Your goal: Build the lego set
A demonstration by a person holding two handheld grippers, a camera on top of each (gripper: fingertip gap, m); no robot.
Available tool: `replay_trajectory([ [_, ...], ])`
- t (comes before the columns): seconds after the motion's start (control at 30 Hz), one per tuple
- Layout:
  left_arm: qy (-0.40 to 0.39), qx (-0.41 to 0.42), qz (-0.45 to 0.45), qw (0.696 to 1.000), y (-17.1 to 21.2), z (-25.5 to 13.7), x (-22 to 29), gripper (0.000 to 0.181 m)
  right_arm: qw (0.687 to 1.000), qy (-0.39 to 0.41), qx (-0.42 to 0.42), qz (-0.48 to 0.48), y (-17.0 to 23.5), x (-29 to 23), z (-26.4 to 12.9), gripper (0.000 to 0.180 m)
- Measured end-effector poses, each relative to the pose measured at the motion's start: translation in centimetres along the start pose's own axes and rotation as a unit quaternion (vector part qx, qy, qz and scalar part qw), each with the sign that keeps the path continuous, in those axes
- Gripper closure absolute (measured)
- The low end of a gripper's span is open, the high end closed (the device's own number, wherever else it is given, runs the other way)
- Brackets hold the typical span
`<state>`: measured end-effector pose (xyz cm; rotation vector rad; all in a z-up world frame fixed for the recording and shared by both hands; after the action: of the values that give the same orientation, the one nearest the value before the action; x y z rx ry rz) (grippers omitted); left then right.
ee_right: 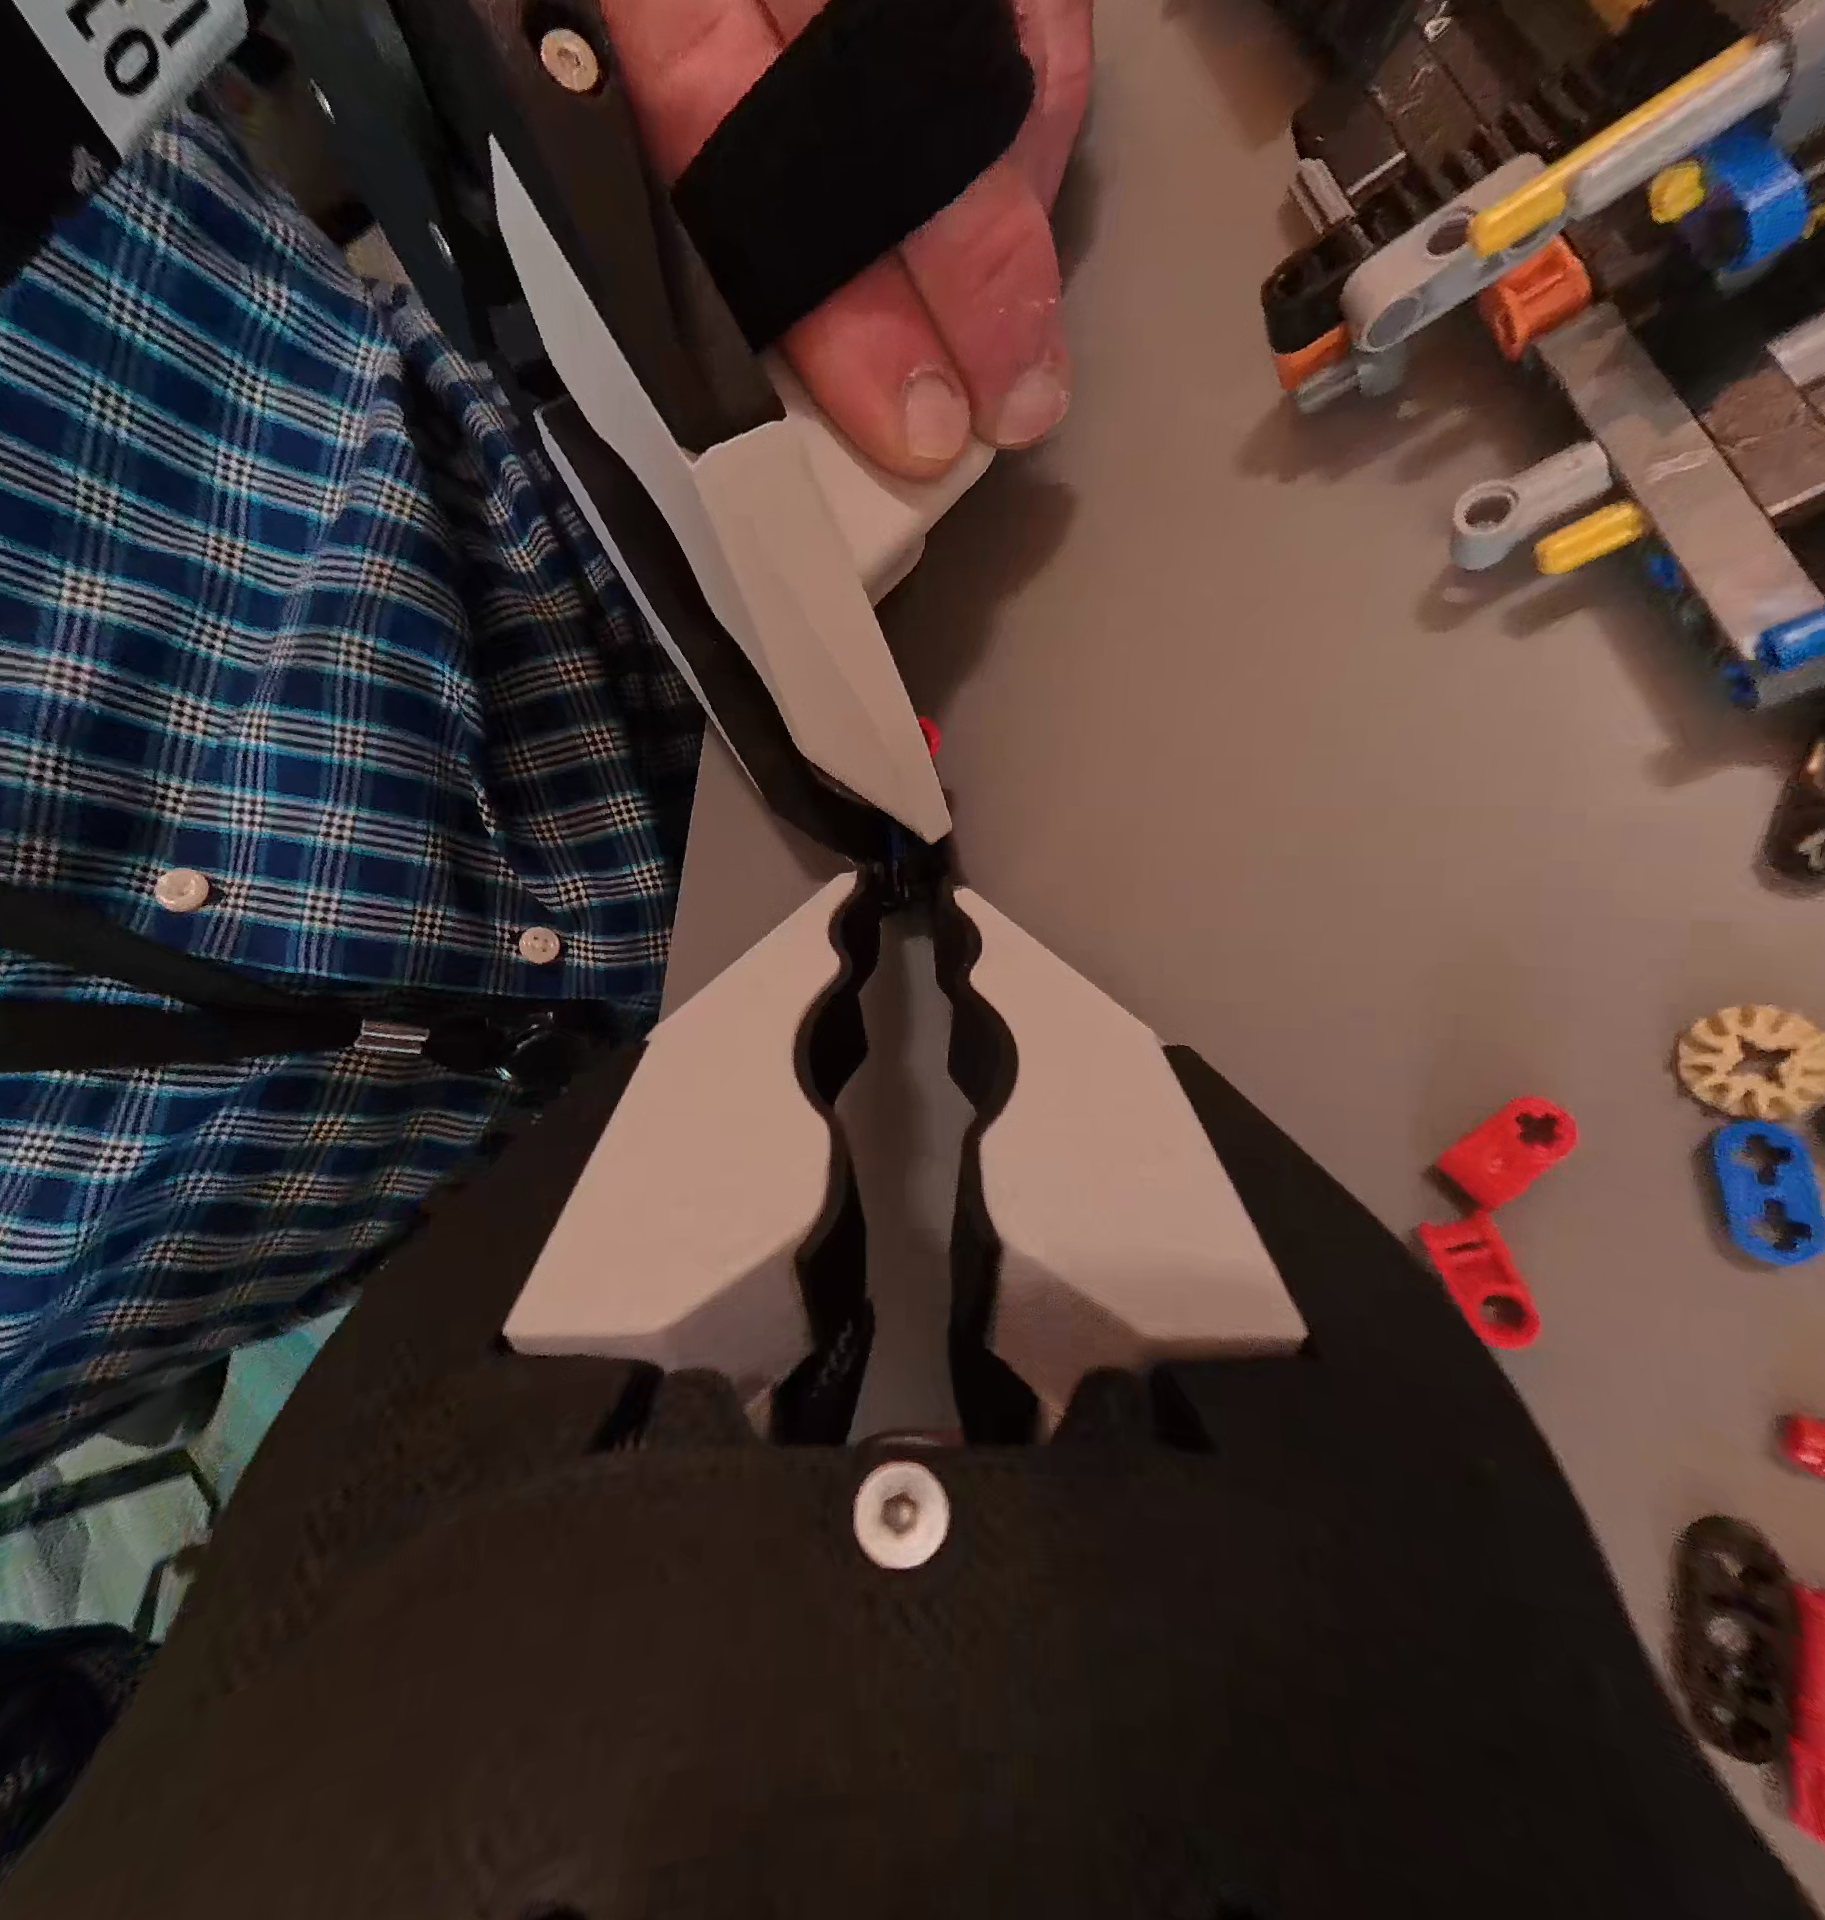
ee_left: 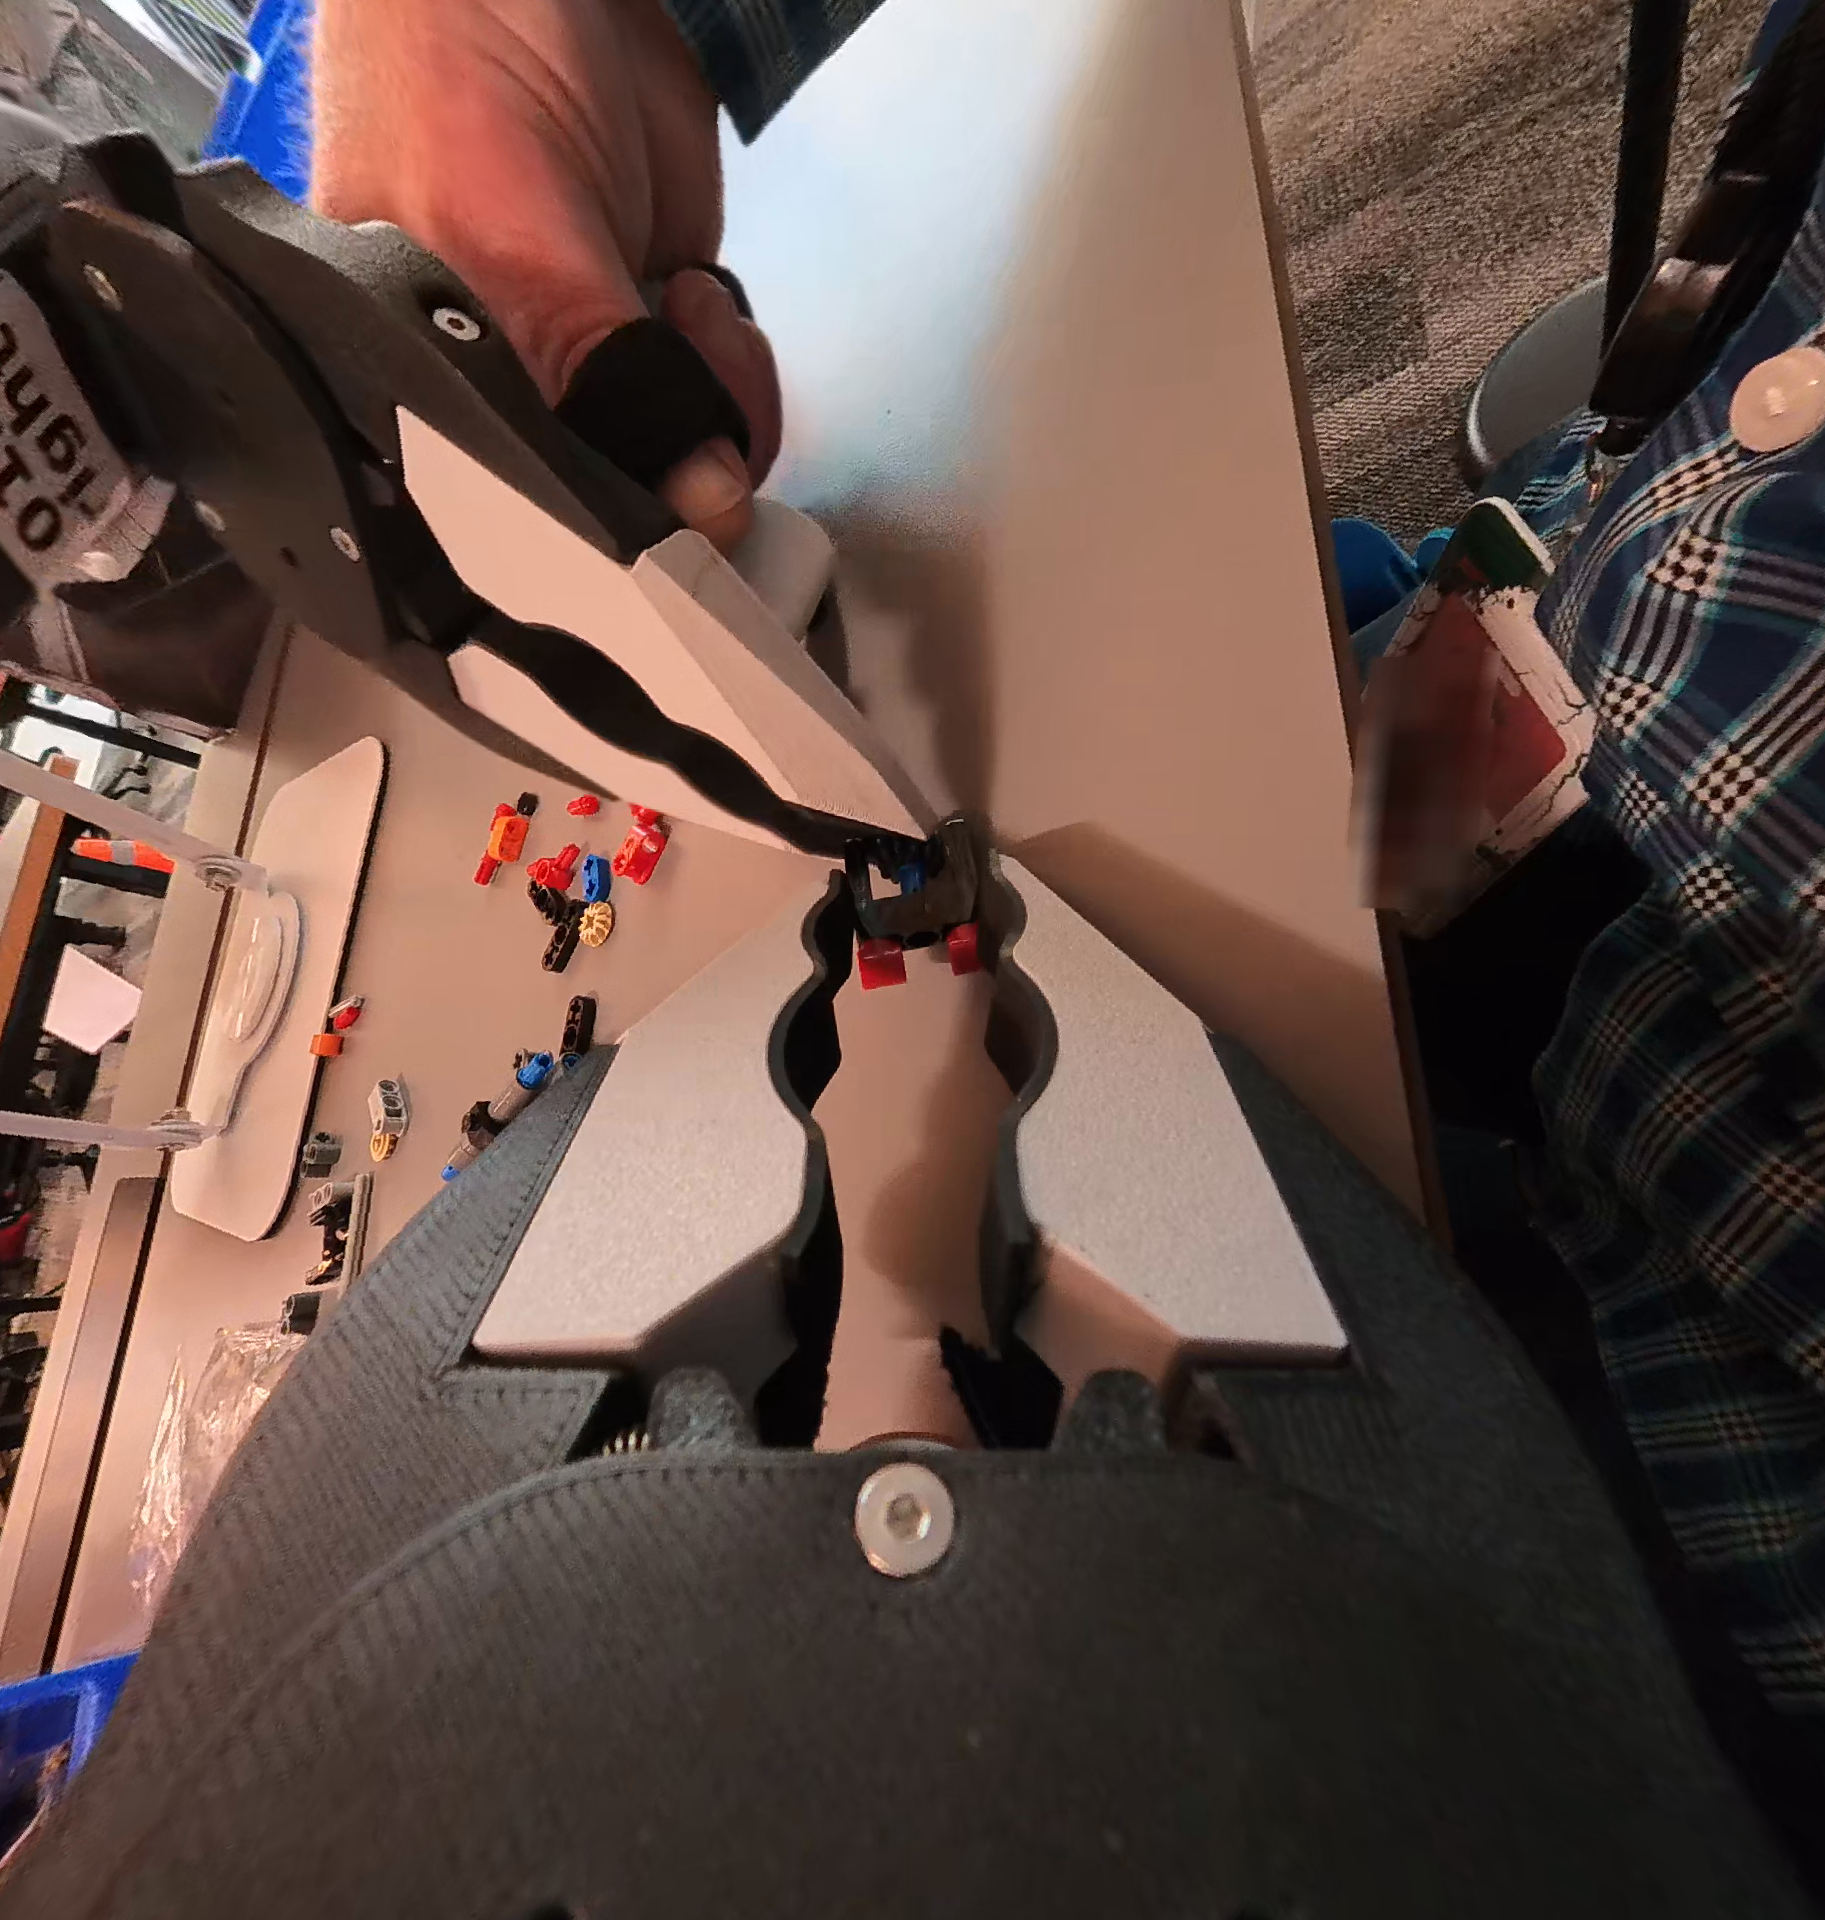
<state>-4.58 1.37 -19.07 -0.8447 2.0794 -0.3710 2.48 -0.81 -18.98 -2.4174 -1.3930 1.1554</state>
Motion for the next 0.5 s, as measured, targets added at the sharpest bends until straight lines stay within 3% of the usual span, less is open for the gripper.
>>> replay_trajectory([
  [0.37, -0.002, 0.000, 0.002, 1.000, 0.00, -0.04, 0.05, 0.158, 0.998, -0.023, -0.052, -0.030, -0.77, 0.38, 0.03, 0.173],
  [0.5, -0.004, 0.003, -0.002, 1.000, -0.08, -0.09, 0.00, 0.158, 0.999, -0.014, -0.034, -0.017, -0.46, 0.39, -0.04, 0.173],
])
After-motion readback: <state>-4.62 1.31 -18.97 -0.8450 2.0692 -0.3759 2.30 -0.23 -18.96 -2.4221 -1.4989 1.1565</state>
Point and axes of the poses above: each gripper's, where its closed fingertips meet, z out along the fingers, y out of its underside, x = y × z across the jaws, the point moved 6 cm from there along -z, back along the fingers, and after that the axes turned 7 degrees about -x, right-handed, at the moved point
